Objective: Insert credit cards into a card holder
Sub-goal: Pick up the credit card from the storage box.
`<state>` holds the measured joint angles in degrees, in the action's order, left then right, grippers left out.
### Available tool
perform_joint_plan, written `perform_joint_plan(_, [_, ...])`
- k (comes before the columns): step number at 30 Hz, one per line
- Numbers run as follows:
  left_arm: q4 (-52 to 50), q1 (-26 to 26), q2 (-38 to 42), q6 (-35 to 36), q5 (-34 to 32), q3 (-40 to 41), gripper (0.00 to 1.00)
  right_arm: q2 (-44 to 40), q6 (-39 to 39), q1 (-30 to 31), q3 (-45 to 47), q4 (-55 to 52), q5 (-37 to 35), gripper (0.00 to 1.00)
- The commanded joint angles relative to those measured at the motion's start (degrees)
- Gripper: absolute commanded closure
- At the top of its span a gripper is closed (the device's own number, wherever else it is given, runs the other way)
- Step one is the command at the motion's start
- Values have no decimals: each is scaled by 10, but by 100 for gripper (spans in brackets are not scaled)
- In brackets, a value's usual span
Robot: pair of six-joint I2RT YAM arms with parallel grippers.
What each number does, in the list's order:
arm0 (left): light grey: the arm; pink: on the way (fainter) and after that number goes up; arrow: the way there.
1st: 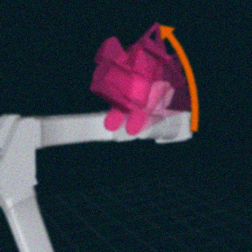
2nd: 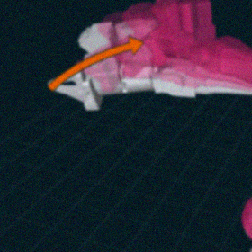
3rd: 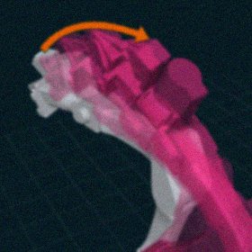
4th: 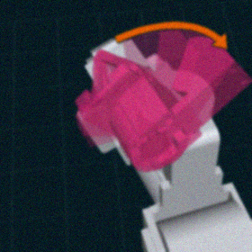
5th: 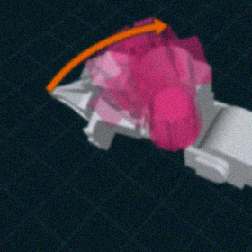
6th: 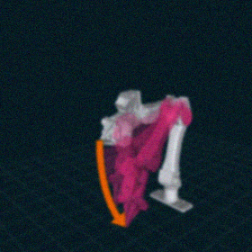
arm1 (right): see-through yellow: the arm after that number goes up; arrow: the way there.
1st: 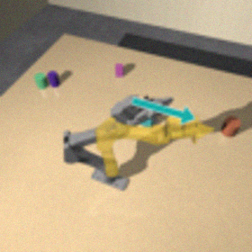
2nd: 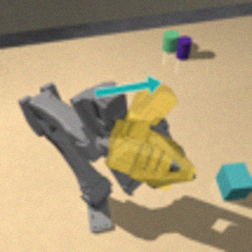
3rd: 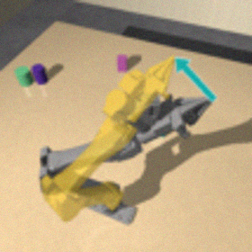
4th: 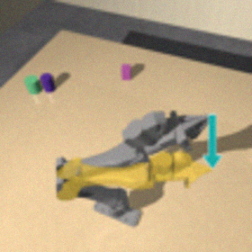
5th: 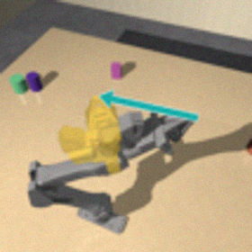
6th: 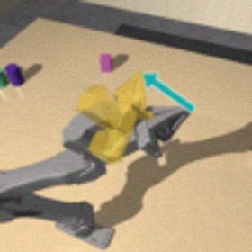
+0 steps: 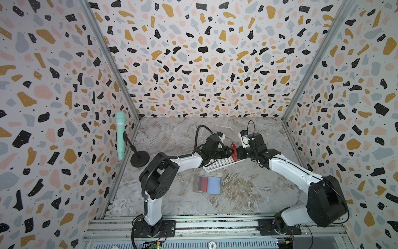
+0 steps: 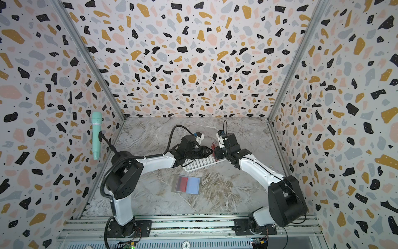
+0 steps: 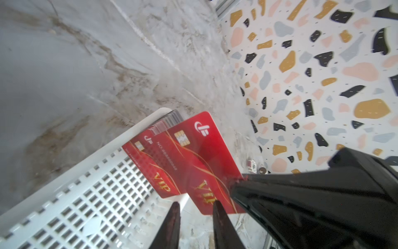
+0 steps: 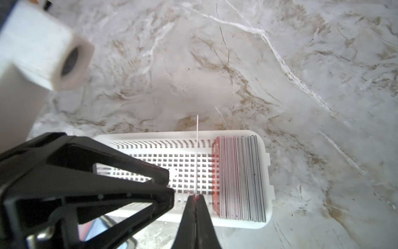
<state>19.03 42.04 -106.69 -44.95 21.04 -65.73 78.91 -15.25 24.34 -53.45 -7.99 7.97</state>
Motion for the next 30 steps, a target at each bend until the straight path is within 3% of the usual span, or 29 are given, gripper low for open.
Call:
perform_joint_plan(1, [83,-8,44,-18,28,52,71,-57,-42,-25,17,25,71,98])
perform_joint_plan(7, [243,-13,106,-90,53,144,71,-137,-94,-58,67,74,168,98])
perform_joint_plan(15, [431,-18,125,-173,79,223,70,-214,-199,-68,155,199,280,98])
perform_joint_plan(30, [534,-14,107,-227,99,252,73,-212,-302,-71,213,344,370,97])
